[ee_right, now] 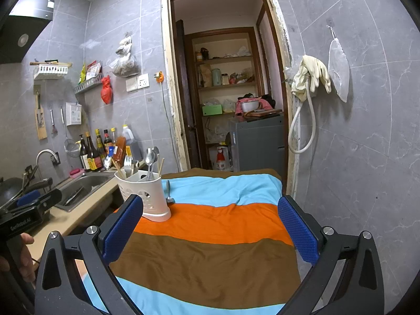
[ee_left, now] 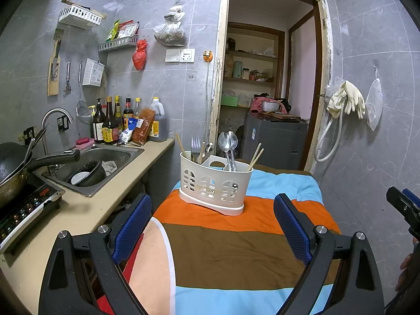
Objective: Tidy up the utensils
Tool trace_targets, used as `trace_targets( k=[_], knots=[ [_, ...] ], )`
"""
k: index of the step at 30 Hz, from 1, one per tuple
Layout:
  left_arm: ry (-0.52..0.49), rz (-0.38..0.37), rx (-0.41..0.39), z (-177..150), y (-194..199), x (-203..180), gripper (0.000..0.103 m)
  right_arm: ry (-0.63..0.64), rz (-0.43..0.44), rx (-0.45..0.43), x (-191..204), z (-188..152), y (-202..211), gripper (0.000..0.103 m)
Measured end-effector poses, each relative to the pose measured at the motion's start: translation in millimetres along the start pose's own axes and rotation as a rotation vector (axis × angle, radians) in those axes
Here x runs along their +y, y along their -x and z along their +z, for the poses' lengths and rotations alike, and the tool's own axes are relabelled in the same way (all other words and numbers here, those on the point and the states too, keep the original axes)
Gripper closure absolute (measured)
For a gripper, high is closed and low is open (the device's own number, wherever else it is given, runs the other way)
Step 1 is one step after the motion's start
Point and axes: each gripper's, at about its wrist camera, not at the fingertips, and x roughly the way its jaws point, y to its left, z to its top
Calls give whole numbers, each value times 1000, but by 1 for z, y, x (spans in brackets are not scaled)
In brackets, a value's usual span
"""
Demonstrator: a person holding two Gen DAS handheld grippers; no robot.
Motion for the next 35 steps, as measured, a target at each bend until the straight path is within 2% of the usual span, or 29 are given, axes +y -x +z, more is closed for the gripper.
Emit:
trace_targets(
  k=[35],
  knots=[
    [-28,-6,31,-8,-11,2,12,-2,1,9,0,0,-1,0]
  ],
)
